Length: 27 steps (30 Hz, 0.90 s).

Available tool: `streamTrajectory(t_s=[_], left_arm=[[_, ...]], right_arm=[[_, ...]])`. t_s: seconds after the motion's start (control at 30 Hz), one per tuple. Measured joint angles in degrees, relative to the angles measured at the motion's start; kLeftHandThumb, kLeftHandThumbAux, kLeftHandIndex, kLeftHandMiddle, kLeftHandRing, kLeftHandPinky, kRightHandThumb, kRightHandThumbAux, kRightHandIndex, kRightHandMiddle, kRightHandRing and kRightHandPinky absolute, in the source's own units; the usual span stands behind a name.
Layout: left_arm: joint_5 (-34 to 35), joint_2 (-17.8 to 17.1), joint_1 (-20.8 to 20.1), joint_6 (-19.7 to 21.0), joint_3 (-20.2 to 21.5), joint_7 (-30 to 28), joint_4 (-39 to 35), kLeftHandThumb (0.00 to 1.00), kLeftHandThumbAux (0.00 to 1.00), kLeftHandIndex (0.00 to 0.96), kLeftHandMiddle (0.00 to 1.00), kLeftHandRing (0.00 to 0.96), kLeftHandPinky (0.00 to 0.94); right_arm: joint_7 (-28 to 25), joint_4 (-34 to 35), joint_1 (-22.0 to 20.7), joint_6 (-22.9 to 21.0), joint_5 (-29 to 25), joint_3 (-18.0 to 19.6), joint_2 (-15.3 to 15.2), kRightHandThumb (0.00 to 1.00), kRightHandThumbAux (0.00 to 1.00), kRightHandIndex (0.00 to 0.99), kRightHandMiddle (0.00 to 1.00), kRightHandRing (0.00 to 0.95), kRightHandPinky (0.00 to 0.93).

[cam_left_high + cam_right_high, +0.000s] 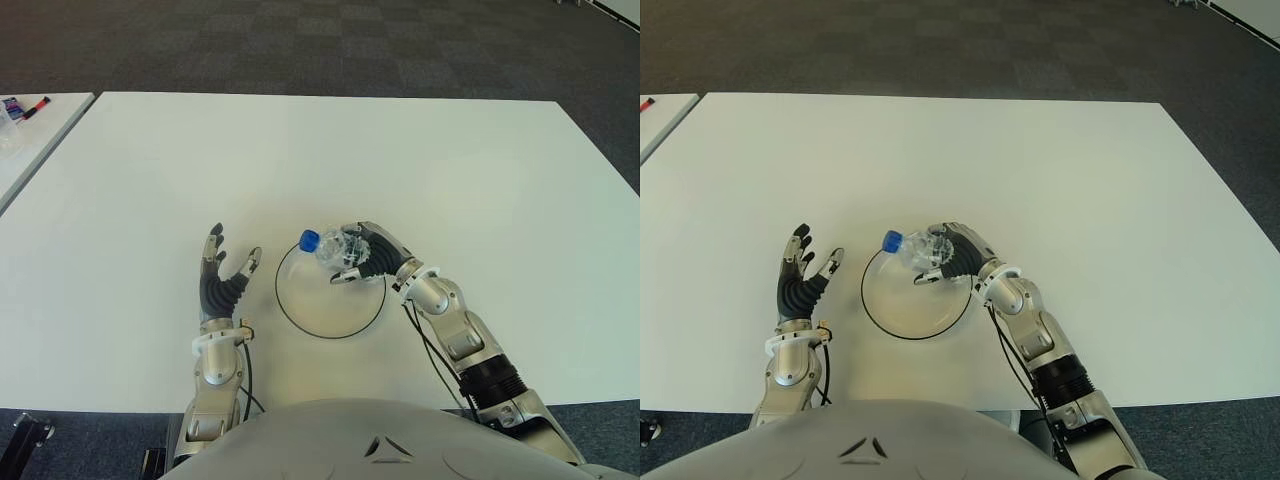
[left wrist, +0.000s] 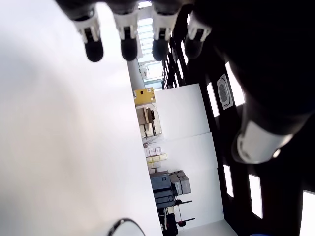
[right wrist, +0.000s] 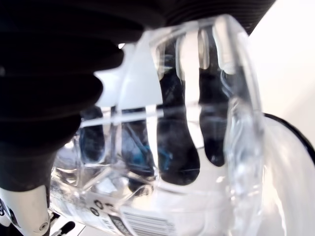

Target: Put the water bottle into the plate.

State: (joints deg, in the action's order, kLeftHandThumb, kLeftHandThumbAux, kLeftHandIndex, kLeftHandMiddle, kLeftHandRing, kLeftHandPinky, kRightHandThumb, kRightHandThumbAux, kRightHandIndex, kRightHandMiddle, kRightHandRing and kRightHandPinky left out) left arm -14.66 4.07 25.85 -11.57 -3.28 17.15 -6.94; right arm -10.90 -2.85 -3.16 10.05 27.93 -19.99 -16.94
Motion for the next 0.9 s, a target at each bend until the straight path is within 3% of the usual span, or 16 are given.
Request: streamTrajectory(t_s=[0.9], left_arm=[[-1.7, 0.3, -0.3, 0.5, -0.3, 0.0, 0.0, 0.229, 0.612, 0.06, 0.077, 0.058, 0.068]], right_arm=[[1.1, -2.3, -0.9, 2.1, 1.0, 0.0, 0.2, 0.717, 0.712, 0.44, 0.863, 0.857, 0.855]])
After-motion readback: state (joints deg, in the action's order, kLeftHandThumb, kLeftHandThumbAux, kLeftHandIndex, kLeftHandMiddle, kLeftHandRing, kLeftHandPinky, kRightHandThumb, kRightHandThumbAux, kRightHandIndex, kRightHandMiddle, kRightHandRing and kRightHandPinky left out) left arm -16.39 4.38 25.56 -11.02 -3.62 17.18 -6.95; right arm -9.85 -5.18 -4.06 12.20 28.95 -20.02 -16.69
